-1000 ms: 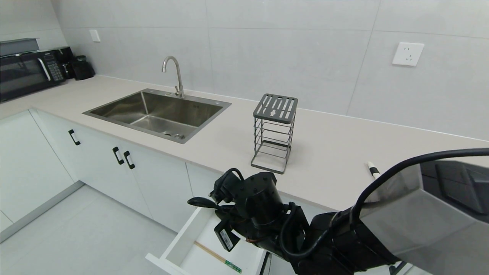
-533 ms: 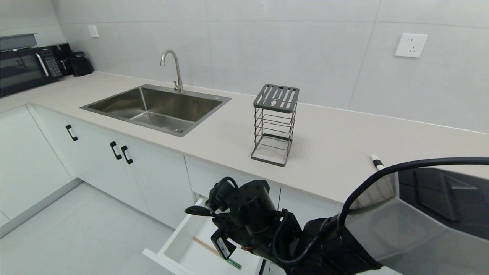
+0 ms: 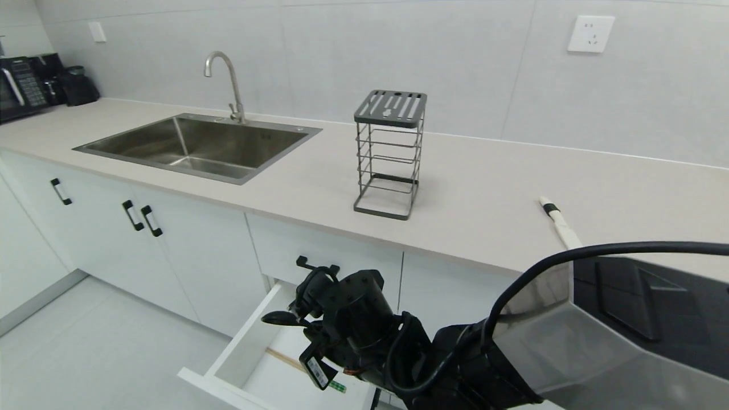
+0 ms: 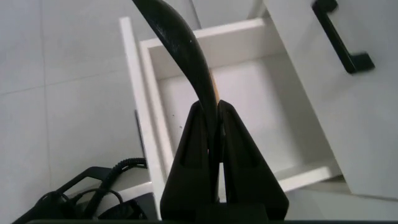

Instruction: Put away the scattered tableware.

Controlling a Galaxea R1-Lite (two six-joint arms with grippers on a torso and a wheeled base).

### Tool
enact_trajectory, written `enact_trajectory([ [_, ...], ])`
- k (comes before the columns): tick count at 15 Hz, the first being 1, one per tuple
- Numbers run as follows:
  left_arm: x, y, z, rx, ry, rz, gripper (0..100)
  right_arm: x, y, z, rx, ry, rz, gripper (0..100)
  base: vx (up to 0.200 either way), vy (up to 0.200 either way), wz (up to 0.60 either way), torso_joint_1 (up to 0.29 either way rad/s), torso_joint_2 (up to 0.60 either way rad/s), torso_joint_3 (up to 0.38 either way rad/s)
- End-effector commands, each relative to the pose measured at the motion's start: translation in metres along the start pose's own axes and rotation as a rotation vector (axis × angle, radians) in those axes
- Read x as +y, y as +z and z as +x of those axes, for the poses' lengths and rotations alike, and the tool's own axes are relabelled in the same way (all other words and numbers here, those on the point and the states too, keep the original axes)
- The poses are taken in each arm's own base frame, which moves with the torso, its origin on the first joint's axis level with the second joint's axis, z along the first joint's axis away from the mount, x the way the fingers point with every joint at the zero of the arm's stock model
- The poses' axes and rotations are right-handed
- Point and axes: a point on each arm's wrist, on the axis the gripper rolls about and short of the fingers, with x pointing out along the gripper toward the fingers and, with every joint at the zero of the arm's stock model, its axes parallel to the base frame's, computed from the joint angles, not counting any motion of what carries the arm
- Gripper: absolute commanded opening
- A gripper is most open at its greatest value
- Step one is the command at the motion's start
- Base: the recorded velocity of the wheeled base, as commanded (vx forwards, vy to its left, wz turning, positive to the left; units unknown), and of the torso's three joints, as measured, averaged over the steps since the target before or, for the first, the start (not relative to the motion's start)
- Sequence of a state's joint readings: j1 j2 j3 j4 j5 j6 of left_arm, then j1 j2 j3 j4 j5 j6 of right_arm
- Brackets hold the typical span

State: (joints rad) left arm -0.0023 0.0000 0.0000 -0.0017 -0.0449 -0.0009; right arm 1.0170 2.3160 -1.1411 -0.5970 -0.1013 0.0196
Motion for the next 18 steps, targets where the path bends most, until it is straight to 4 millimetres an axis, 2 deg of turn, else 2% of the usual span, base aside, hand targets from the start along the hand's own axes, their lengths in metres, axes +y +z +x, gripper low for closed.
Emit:
enact_trajectory([
  [1, 0.0, 0.0, 0.0, 0.002, 0.003, -0.001, 100, 0.001, -0.002, 0.002, 0.003, 0.001, -0.001, 0, 0.0, 0.0, 0.0, -0.261, 0.51, 0.242],
  [5, 0.0, 0.0, 0.0, 0.002, 0.003, -0.001, 100, 0.001, -0.003, 0.006, 0.005, 0.004, -0.004, 0, 0.0, 0.0, 0.0, -0.233, 0.45, 0.211],
  [10, 0.0, 0.0, 0.0, 0.002, 0.003, -0.001, 100, 0.002, 0.001, 0.016, 0.007, 0.033, -0.128, 0, 0.0, 0.0, 0.0, -0.04, 0.08, 0.034],
  [15, 0.0, 0.0, 0.0, 0.002, 0.003, -0.001, 100, 0.002, 0.003, 0.042, -0.021, 0.036, -0.121, 0, 0.0, 0.0, 0.0, -0.128, 0.24, 0.11],
  [18, 0.0, 0.0, 0.0, 0.002, 0.001, -0.001, 100, 0.0, -0.002, 0.055, -0.022, 0.068, -0.119, 0, 0.0, 0.0, 0.0, -0.017, 0.03, 0.014],
])
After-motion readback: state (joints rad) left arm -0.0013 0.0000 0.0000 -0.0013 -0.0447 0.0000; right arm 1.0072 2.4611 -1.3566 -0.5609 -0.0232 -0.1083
